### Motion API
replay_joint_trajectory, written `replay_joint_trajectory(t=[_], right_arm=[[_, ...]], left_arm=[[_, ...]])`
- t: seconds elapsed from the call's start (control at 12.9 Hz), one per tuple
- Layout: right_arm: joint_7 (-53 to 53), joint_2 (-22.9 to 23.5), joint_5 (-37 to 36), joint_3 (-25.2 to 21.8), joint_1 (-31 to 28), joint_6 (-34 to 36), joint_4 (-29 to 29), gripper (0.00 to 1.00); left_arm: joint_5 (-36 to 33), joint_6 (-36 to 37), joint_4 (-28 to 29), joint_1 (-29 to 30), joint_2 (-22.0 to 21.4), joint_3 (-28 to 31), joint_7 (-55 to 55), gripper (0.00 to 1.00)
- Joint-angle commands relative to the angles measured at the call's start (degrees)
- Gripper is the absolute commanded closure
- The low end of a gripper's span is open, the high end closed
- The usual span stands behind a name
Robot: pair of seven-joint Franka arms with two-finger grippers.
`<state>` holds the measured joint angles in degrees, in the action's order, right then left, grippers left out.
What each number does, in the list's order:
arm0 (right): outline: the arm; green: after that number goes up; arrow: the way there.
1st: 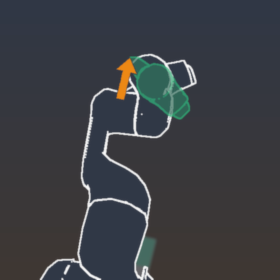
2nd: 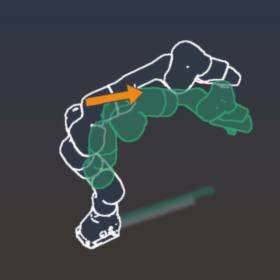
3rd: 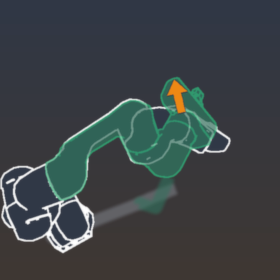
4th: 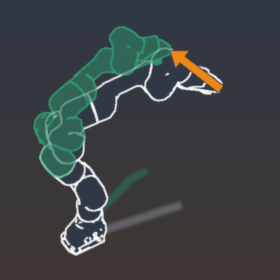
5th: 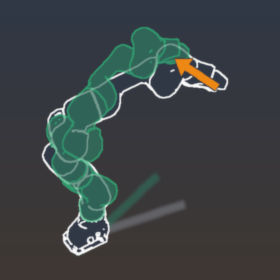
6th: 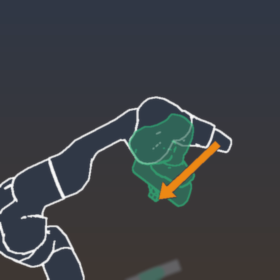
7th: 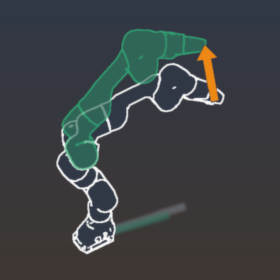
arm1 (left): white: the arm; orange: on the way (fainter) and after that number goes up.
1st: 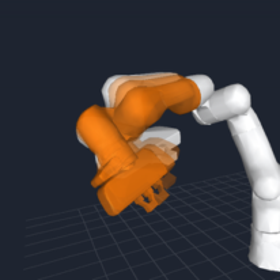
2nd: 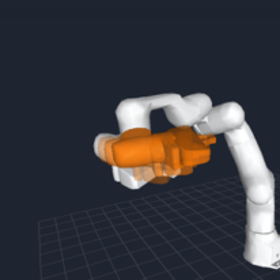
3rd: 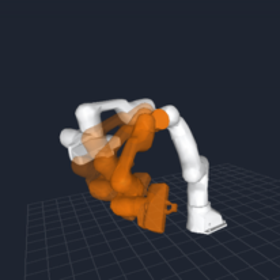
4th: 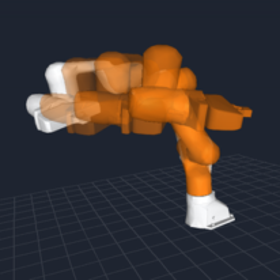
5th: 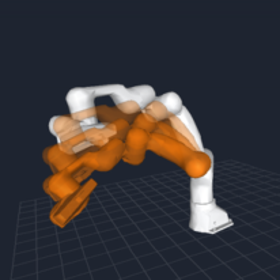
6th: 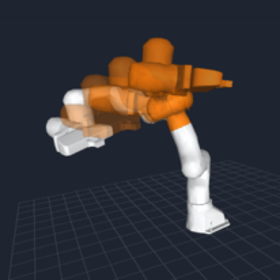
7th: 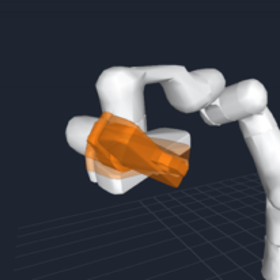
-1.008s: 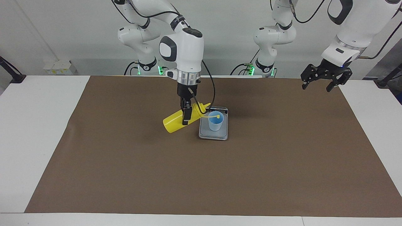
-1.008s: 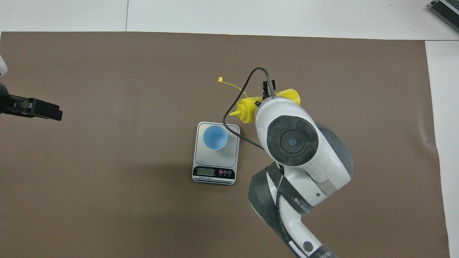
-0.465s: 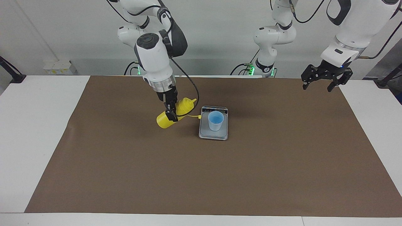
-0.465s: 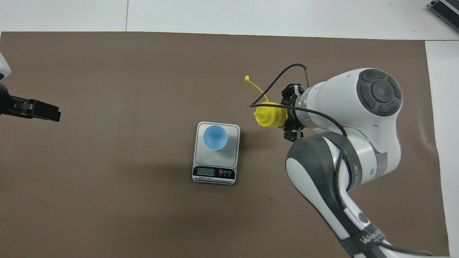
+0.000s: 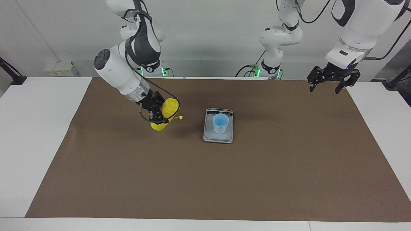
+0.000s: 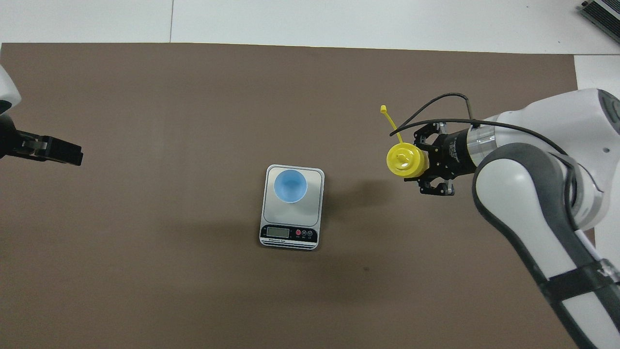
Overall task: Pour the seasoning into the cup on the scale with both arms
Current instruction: 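Carry the yellow bottle back and set it upright on the table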
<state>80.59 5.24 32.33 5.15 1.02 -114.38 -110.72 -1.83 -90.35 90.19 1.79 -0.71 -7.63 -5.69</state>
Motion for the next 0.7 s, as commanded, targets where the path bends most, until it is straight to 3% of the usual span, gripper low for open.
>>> replay_joint_trajectory(t=[0.0,0.23,0.62], right_arm=[[-11.0,-1.7,9.5,0.6,-7.3,2.6,-5.5,1.00],[-20.4,1.1,15.5,0.6,-13.5,6.0,-9.4,1.00],[-29.1,4.7,15.8,0.5,-19.5,9.1,-10.3,1.00]], left_arm=[[-1.0,0.3,0.8,-0.7,-0.5,0.3,-0.2,0.00],[0.9,0.3,-0.7,-0.2,0.1,0.3,-0.1,0.00],[0.9,-0.1,-1.1,0.0,0.4,0.4,-0.8,0.00]])
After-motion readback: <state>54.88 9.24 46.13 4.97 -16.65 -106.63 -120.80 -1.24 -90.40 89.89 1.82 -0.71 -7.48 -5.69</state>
